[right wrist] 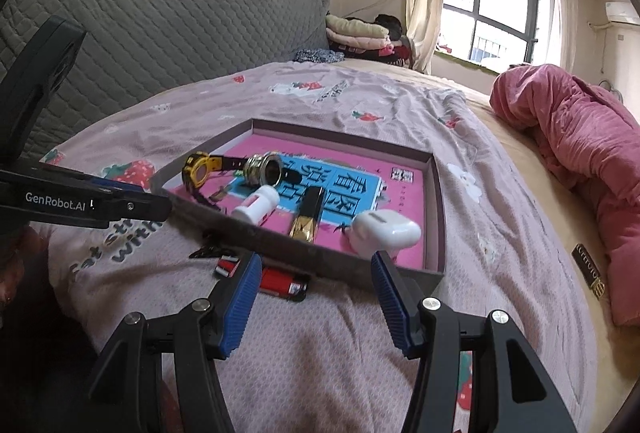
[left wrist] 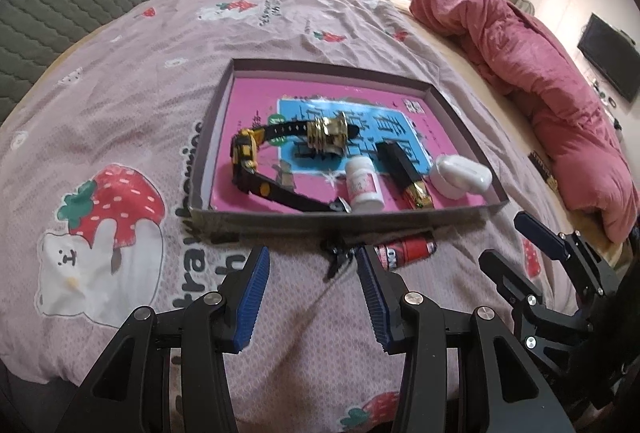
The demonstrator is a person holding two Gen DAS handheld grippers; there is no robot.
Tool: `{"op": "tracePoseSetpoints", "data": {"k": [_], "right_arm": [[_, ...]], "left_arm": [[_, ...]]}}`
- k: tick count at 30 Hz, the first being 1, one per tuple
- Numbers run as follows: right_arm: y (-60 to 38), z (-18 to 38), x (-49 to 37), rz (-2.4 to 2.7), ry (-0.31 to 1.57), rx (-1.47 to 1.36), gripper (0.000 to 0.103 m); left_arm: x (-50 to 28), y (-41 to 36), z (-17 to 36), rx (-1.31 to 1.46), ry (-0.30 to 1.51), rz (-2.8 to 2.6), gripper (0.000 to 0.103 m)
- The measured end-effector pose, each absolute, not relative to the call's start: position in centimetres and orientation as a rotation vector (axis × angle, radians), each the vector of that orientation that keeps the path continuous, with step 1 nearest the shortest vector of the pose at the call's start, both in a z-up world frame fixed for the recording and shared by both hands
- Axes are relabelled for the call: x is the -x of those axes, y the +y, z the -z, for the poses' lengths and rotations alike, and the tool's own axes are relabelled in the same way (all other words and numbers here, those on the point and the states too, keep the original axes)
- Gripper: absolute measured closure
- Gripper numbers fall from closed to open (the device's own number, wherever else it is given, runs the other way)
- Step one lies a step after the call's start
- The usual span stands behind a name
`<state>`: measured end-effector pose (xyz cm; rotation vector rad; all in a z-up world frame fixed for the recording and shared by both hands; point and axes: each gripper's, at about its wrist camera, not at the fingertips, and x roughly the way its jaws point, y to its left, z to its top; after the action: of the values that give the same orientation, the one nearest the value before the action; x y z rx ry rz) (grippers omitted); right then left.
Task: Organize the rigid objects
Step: 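Withdraw both tools from the tray toward the red lighter and black keys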
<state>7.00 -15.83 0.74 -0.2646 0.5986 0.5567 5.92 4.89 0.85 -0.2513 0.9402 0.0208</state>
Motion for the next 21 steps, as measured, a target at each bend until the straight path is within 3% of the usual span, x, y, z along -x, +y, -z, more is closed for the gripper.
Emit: {"op": "tracePoseSetpoints", "data": {"k": [21], "right_arm": [[-15.9, -0.1, -8.0, -0.529, 0.736, 0.151, 0.047]], "left_arm": [[-8.7, 4.0, 3.3, 0.225, 1.004, 0.037, 0.056]]}}
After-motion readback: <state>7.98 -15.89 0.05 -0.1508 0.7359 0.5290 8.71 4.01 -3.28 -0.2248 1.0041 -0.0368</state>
